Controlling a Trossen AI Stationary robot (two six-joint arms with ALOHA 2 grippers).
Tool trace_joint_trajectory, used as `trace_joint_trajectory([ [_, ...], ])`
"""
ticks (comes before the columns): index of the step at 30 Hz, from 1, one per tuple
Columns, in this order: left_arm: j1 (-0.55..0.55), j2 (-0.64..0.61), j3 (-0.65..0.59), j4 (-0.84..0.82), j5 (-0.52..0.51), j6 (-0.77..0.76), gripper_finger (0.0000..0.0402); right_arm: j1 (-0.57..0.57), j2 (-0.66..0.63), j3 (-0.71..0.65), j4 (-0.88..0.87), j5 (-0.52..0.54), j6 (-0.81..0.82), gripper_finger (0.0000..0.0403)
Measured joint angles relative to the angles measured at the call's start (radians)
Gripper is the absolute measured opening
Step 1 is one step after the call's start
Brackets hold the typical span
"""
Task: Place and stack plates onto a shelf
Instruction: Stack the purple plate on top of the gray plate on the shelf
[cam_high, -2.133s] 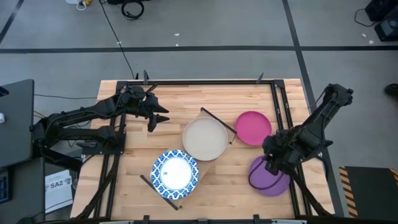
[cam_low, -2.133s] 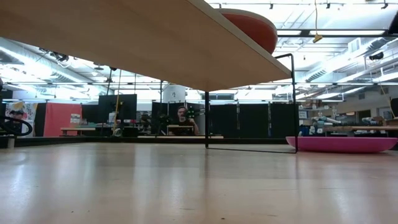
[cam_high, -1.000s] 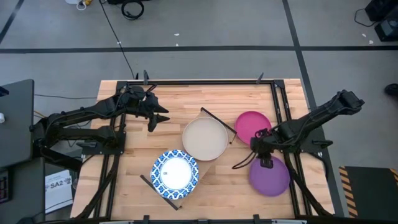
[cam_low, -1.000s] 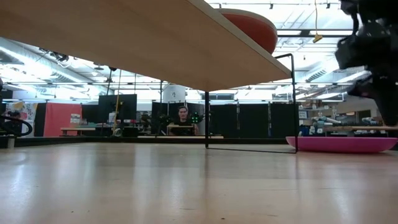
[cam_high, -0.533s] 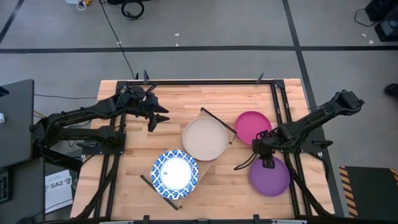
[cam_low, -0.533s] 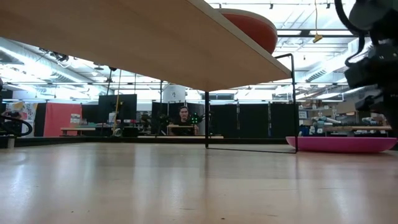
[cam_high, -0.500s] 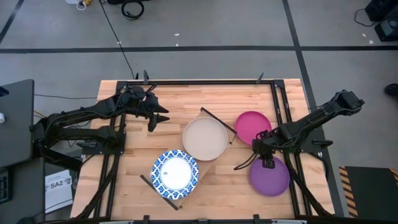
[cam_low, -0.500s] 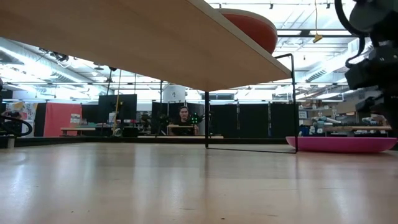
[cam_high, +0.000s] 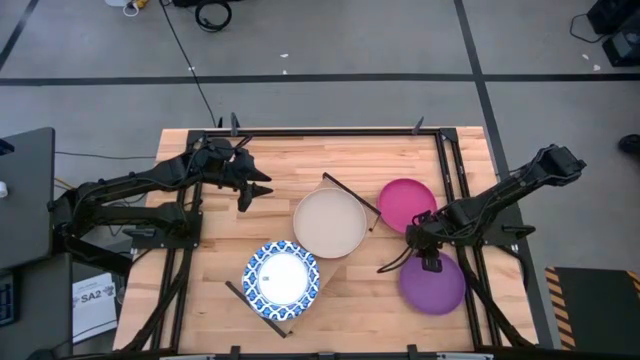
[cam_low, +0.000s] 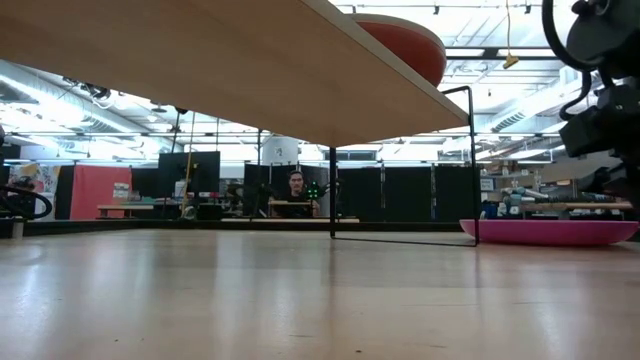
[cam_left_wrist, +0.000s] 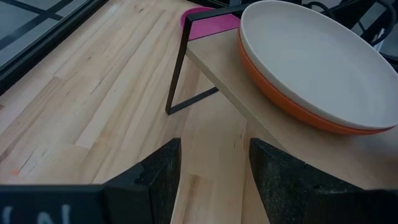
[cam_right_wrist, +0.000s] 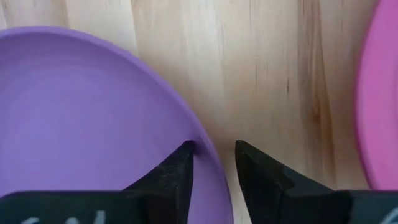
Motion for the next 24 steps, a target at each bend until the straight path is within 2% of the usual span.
trace_joint_trajectory([
  [7, 0.000, 0.000, 0.000, 0.000, 0.000, 0.000, 0.0196, 0.000, 0.000, 0.000, 0.000, -0.002, 0.000, 0.0067],
  [13, 0.000, 0.000, 0.000, 0.000, 0.000, 0.000, 0.0196, 0.000, -0.001, 0.002, 0.006, -0.068, 0.002, 0.0016],
  [19, 0.000, 0.000, 0.000, 0.000, 0.000, 0.001, 0.0196, 0.000, 0.000, 0.006, 0.011, -0.102, 0.003, 0.0016],
  [24, 0.000, 0.000, 0.000, 0.000, 0.000, 0.001, 0.0196, 0.000, 0.001, 0.060, -0.022, -0.101, 0.000, 0.0019],
])
